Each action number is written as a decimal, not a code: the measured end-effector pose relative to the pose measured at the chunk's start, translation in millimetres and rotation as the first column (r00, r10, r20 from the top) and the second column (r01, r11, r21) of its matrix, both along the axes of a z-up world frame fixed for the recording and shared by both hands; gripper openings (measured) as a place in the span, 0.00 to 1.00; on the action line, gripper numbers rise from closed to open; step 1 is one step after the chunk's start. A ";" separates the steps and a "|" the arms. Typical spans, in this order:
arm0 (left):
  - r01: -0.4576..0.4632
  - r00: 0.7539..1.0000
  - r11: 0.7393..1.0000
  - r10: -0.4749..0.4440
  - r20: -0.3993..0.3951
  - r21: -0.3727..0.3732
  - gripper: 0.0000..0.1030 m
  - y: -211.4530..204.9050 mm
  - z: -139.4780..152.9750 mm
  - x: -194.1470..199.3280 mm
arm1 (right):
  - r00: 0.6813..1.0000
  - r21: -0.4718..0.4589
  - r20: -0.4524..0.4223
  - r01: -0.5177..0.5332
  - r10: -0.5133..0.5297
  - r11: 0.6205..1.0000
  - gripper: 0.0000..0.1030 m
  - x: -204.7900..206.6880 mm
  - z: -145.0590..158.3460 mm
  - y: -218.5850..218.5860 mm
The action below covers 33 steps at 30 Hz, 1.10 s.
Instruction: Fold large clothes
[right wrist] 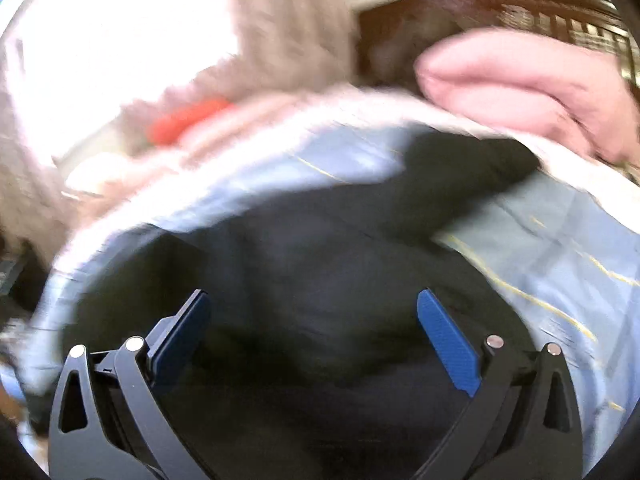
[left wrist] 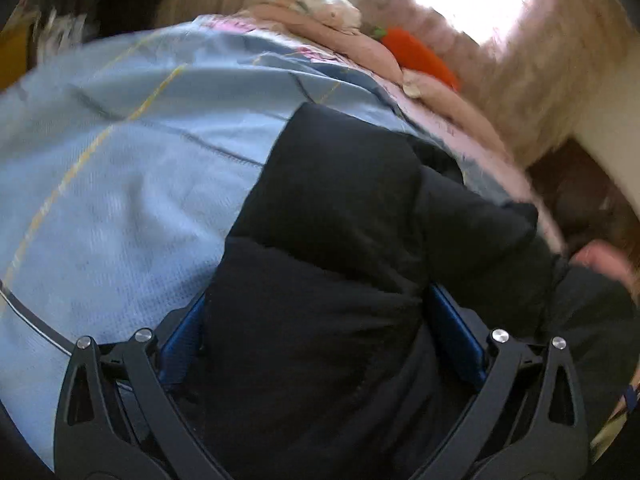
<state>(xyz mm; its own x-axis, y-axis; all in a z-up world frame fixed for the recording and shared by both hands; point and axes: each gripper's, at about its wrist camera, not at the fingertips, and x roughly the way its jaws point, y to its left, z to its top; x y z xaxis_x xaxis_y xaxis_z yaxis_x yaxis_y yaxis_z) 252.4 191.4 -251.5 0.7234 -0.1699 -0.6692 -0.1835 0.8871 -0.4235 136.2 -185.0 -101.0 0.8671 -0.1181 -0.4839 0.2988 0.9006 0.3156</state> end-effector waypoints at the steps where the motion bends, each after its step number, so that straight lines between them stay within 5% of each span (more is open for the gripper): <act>1: 0.002 1.000 1.000 -0.002 -0.003 -0.009 0.98 3.4 -1.4 1.3 | 0.995 -0.008 0.047 -0.085 0.086 0.996 0.99 6.1 8.6 22.0; 2: 0.004 1.000 1.000 -0.004 0.000 -0.025 0.98 5.9 -3.4 0.7 | 0.974 -0.022 0.082 -0.210 0.211 0.977 0.99 18.7 12.3 52.0; 6: -0.004 1.000 0.999 0.004 0.005 -0.033 0.98 5.2 -7.5 3.5 | 0.907 0.011 0.003 -0.422 0.422 0.907 0.99 69.6 -13.9 123.6; 7: -0.017 1.000 1.000 0.017 0.009 -0.003 0.98 -0.3 -4.2 3.1 | 0.906 -0.007 -0.022 -0.423 0.423 0.906 0.99 79.3 -24.5 135.0; 10: -0.053 0.998 0.996 0.050 0.041 0.075 0.98 -12.4 12.5 -8.2 | 0.930 -0.311 -0.226 -0.351 0.290 0.883 0.99 111.7 -65.9 161.7; 14: -0.053 0.997 0.982 0.042 0.064 0.181 0.98 -30.5 22.9 -10.1 | 0.928 -0.347 -0.244 -0.354 0.281 0.868 0.99 110.9 -76.2 135.2; 17: -0.051 0.998 0.974 0.040 0.058 0.220 0.98 -34.9 24.3 -9.2 | 0.956 -0.392 -0.221 -0.266 0.190 0.881 0.99 101.8 -69.2 84.1; 19: -0.049 0.997 0.977 0.037 0.062 0.206 0.98 -32.0 24.8 -10.3 | 0.966 -0.325 -0.222 -0.202 0.133 0.924 0.99 98.2 -74.6 42.9; 22: -0.026 0.996 0.982 0.011 0.086 0.185 0.98 -31.2 23.9 -14.1 | 0.922 0.015 -0.260 -0.291 0.285 0.956 0.99 105.1 -105.6 -11.6; 26: -0.036 0.996 0.976 0.018 0.084 0.216 0.98 -35.1 24.0 -12.9 | 0.931 -0.020 -0.243 -0.286 0.272 0.958 0.99 103.4 -109.8 -2.9; 28: -0.037 0.997 0.980 0.022 0.076 0.198 0.98 -30.8 21.4 -11.4 | 0.927 0.033 -0.228 -0.300 0.299 0.953 0.99 98.4 -100.2 -11.3; 31: -0.044 0.997 0.982 0.032 0.066 0.185 0.98 -27.4 19.4 -7.9 | 0.919 0.137 -0.091 -0.369 0.383 0.919 0.99 74.5 -71.9 -49.1; 33: -0.042 0.997 0.985 0.032 0.063 0.167 0.98 -25.9 18.3 -7.8 | 0.925 0.121 -0.024 -0.374 0.380 0.919 0.99 60.5 -54.6 -97.8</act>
